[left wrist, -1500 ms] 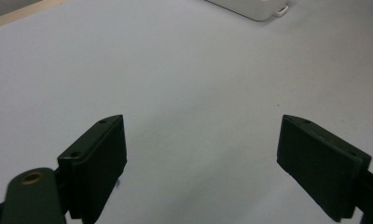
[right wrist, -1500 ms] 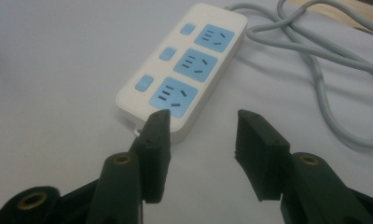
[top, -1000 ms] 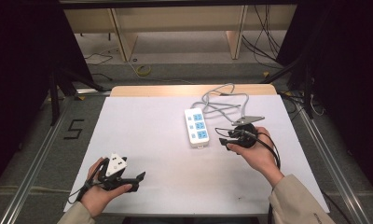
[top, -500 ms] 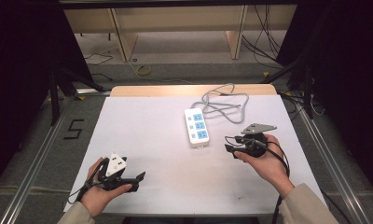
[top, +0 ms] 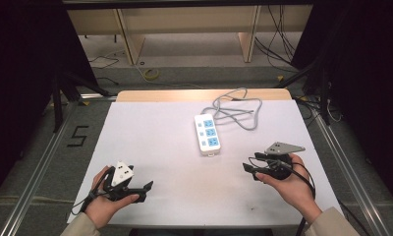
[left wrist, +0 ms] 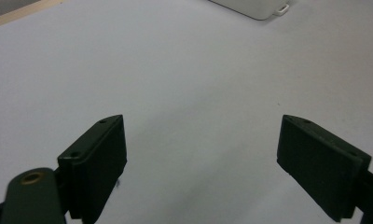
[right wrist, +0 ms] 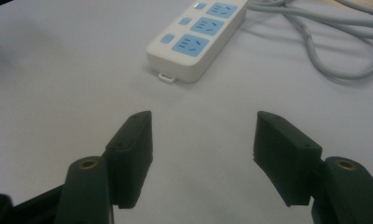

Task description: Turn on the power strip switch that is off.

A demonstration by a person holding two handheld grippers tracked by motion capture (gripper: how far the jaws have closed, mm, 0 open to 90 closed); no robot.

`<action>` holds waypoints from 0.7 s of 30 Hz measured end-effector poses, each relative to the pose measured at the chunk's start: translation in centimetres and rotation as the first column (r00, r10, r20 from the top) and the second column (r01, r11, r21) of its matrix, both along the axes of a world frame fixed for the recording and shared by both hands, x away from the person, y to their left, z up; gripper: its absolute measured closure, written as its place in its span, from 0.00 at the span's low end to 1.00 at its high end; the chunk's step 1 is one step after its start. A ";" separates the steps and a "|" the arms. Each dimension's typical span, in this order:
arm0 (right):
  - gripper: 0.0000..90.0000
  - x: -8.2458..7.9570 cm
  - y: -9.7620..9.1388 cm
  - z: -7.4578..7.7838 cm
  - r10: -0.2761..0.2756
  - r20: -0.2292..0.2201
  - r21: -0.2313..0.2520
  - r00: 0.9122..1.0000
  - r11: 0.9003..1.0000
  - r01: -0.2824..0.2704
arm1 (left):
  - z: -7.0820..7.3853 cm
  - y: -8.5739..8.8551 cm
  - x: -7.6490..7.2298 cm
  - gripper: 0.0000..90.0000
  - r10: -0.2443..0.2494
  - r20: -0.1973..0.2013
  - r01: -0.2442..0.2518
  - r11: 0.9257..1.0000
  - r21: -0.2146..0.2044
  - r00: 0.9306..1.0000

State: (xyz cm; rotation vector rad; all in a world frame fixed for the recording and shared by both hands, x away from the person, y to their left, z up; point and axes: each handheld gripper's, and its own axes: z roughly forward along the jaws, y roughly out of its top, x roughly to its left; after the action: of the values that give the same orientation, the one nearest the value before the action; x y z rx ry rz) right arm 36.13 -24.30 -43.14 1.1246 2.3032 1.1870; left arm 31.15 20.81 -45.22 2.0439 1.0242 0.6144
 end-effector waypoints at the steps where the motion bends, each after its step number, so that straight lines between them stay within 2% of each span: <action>1: 0.41 -0.2 -0.2 -0.1 0.002 0.002 0.004 1.000 1.000 -0.002 | 0.0 0.0 0.0 0.17 0.000 -0.001 0.000 1.000 0.001 1.000; 10: 0.39 -1.8 -1.3 -0.6 0.000 0.017 0.011 1.000 1.000 0.000 | 0.0 0.0 0.0 0.17 -0.002 -0.001 0.002 1.000 0.007 1.000; 21: 0.36 -1.8 -1.8 -0.8 -0.017 0.016 0.019 1.000 1.000 0.017 | 0.0 0.1 0.0 0.17 -0.001 0.002 0.001 1.000 0.005 1.000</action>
State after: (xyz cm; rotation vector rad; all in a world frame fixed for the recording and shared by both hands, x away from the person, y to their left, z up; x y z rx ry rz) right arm 34.29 -26.08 -43.94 1.1348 2.2705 1.2100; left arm 31.16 20.87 -45.18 2.0473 1.0220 0.6188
